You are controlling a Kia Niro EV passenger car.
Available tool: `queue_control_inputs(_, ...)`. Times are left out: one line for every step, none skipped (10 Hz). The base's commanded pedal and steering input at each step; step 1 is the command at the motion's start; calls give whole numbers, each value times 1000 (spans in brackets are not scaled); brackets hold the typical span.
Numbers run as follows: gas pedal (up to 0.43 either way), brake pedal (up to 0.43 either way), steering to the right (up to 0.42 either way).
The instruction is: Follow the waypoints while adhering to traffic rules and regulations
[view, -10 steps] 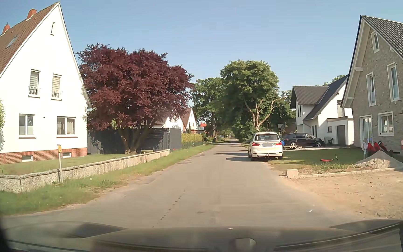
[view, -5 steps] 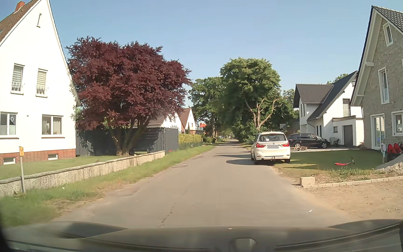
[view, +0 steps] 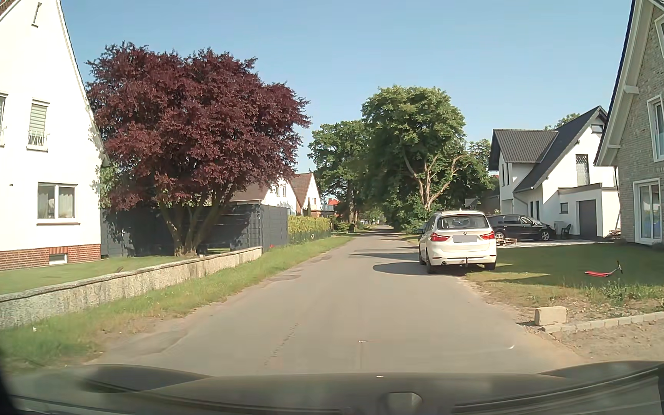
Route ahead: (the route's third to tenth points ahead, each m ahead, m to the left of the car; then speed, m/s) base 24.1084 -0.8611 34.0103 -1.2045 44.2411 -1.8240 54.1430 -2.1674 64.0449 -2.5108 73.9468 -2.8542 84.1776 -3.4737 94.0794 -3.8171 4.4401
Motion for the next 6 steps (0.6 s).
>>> queue_control_inputs(169,12,-1)
queue_control_inputs(169,6,-8)
queue_control_inputs(177,6,-16)
queue_control_inputs(177,6,-18)
queue_control_inputs(177,6,-20)
queue_control_inputs(157,6,-19)
